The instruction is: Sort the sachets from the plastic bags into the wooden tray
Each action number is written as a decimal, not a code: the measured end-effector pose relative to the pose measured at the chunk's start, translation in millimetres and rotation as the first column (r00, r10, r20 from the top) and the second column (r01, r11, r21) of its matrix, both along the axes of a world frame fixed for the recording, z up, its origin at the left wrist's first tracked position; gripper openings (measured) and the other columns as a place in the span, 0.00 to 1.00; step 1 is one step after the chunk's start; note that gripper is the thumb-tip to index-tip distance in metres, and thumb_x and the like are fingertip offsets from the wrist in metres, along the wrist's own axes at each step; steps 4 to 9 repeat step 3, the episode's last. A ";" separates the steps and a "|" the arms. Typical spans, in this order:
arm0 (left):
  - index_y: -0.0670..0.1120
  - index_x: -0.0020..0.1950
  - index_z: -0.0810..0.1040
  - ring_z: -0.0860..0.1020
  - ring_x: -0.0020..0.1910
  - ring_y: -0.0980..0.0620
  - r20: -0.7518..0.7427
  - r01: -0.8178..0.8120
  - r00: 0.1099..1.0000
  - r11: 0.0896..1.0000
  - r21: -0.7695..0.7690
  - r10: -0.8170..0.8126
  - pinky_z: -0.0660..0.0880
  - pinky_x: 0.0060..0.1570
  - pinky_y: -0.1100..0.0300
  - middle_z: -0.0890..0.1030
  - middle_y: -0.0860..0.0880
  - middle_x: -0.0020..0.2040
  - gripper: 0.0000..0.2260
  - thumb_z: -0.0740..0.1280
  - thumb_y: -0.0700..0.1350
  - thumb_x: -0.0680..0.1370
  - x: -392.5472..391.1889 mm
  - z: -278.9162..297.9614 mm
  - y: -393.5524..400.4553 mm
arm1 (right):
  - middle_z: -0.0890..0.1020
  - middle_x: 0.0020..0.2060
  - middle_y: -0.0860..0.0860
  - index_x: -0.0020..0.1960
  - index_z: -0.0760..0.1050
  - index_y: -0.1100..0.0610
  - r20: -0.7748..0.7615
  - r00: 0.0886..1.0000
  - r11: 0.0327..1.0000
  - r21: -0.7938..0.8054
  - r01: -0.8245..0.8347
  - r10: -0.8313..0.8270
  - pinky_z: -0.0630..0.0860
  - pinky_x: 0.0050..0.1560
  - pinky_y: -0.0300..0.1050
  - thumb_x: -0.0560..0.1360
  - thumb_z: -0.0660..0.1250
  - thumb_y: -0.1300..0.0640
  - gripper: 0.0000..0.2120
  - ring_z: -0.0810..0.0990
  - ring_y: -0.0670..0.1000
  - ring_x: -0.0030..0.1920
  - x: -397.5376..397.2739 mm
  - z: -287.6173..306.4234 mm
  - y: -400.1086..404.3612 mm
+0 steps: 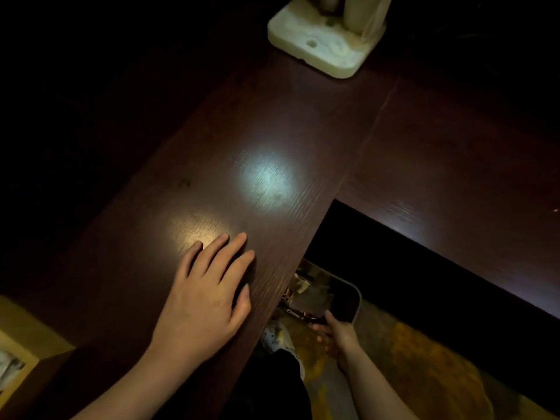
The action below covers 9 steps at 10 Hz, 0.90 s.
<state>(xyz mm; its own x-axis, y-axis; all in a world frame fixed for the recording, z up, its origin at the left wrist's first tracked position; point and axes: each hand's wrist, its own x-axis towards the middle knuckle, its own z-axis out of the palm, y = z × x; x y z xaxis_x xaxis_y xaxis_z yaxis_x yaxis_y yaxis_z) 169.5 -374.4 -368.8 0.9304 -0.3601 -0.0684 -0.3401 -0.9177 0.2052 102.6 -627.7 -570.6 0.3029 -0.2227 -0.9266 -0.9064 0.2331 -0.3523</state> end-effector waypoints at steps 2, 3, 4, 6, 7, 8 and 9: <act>0.49 0.67 0.72 0.65 0.72 0.48 0.011 0.002 1.000 1.000 0.007 -0.002 0.61 0.71 0.45 0.70 0.49 0.72 0.20 0.56 0.51 0.76 -1.0 5.3 -1.2 | 0.81 0.37 0.53 0.59 0.74 0.64 0.117 0.987 0.992 -0.082 -0.100 0.109 0.70 0.21 0.34 0.79 0.61 0.59 0.12 0.77 0.45 0.26 1.9 58.8 -30.7; 0.49 0.68 0.72 0.65 0.72 0.48 0.001 -0.007 1.000 1.000 -0.002 0.007 0.62 0.70 0.44 0.70 0.49 0.72 0.20 0.56 0.51 0.77 -1.1 9.1 -1.6 | 0.83 0.35 0.49 0.51 0.78 0.60 0.385 0.893 0.967 -0.185 -0.173 0.234 0.73 0.27 0.32 0.61 0.74 0.35 0.32 0.79 0.46 0.32 26.0 130.3 -43.1; 0.49 0.68 0.72 0.65 0.72 0.48 0.001 -0.007 1.000 1.000 -0.002 0.007 0.62 0.70 0.44 0.70 0.49 0.72 0.20 0.56 0.51 0.77 -1.1 9.1 -1.6 | 0.83 0.35 0.49 0.51 0.78 0.60 0.385 0.893 0.967 -0.185 -0.173 0.234 0.73 0.27 0.32 0.61 0.74 0.35 0.32 0.79 0.46 0.32 26.0 130.3 -43.1; 0.49 0.68 0.72 0.65 0.72 0.48 0.001 -0.007 1.000 1.000 -0.002 0.007 0.62 0.70 0.44 0.70 0.49 0.72 0.20 0.56 0.51 0.77 -1.1 9.1 -1.6 | 0.83 0.35 0.49 0.51 0.78 0.60 0.385 0.893 0.967 -0.185 -0.173 0.234 0.73 0.27 0.32 0.61 0.74 0.35 0.32 0.79 0.46 0.32 26.0 130.3 -43.1; 0.49 0.68 0.72 0.65 0.72 0.48 0.001 -0.007 1.000 1.000 -0.002 0.007 0.62 0.70 0.44 0.70 0.49 0.72 0.20 0.56 0.51 0.77 -1.1 9.1 -1.6 | 0.83 0.35 0.49 0.51 0.78 0.60 0.385 0.893 0.967 -0.185 -0.173 0.234 0.73 0.27 0.32 0.61 0.74 0.35 0.32 0.79 0.46 0.32 26.0 130.3 -43.1; 0.49 0.68 0.72 0.65 0.72 0.48 0.001 -0.007 1.000 1.000 -0.002 0.007 0.62 0.70 0.44 0.70 0.49 0.72 0.20 0.56 0.51 0.77 -1.1 9.1 -1.6 | 0.83 0.35 0.49 0.51 0.78 0.60 0.385 0.893 0.967 -0.185 -0.173 0.234 0.73 0.27 0.32 0.61 0.74 0.35 0.32 0.79 0.46 0.32 26.0 130.3 -43.1; 0.49 0.68 0.72 0.65 0.72 0.48 0.001 -0.007 1.000 1.000 -0.002 0.007 0.62 0.70 0.44 0.70 0.49 0.72 0.20 0.56 0.51 0.77 -1.1 9.1 -1.6 | 0.83 0.35 0.49 0.51 0.78 0.60 0.385 0.893 0.967 -0.185 -0.173 0.234 0.73 0.27 0.32 0.61 0.74 0.35 0.32 0.79 0.46 0.32 26.0 130.3 -43.1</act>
